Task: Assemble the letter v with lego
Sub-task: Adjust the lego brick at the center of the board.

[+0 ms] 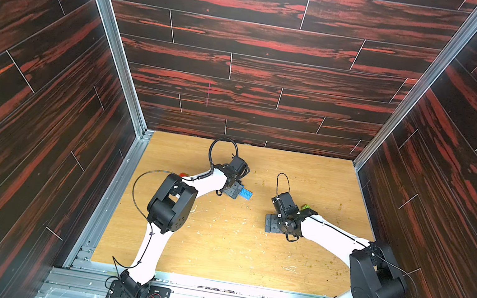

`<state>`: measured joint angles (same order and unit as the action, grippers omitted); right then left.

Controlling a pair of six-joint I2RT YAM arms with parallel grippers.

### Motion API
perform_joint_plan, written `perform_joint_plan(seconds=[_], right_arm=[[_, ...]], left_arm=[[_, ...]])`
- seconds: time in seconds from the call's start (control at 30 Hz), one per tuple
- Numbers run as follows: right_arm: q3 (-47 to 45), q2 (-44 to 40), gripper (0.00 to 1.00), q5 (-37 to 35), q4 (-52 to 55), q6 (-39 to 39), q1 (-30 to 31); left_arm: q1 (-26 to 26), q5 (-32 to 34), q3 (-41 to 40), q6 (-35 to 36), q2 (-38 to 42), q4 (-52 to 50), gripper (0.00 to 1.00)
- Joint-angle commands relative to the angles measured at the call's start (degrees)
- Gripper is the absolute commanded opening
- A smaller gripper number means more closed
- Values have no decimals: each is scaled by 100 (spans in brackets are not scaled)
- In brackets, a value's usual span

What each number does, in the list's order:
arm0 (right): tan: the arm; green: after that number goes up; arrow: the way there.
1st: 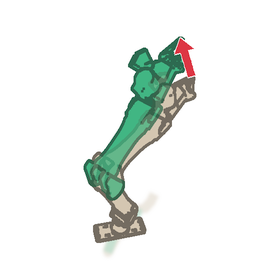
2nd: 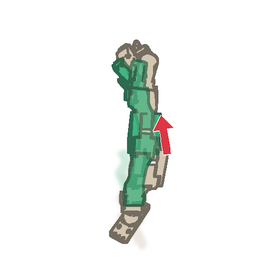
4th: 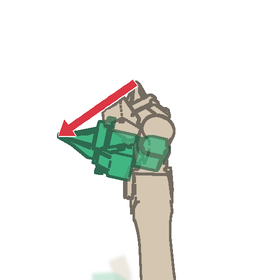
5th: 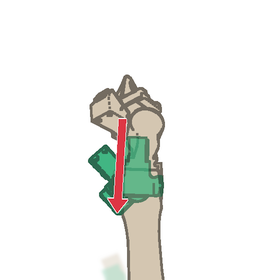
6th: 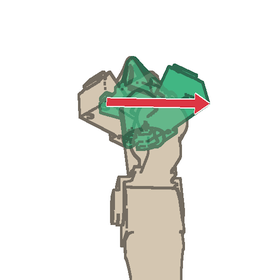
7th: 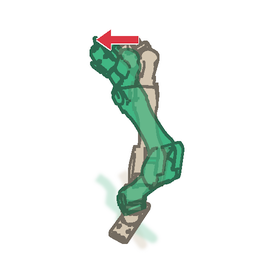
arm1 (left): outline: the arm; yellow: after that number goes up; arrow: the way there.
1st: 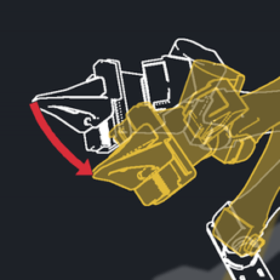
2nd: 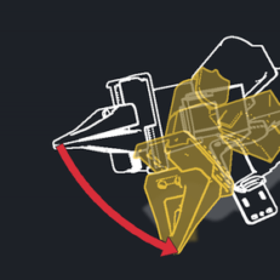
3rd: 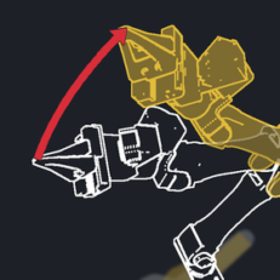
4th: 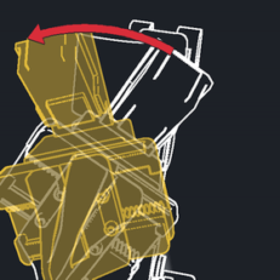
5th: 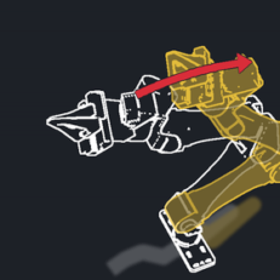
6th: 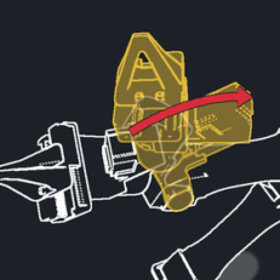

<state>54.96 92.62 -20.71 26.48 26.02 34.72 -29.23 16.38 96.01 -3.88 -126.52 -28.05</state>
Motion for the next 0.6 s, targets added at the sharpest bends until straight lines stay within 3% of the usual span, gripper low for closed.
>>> perform_joint_plan(seconds=[0.0,0.37,0.57], right_arm=[[-60,37,93,-75,164,175,25],[-356,255,85,382,-49,-305,-96],[-272,542,76,434,-133,-422,-128]], left_arm=[[6,45,-39,-241,361,-15,100],[-189,-558,-2362,-1266,1982,1514,100],[-378,-580,-2942,-1452,2543,1778,100]])
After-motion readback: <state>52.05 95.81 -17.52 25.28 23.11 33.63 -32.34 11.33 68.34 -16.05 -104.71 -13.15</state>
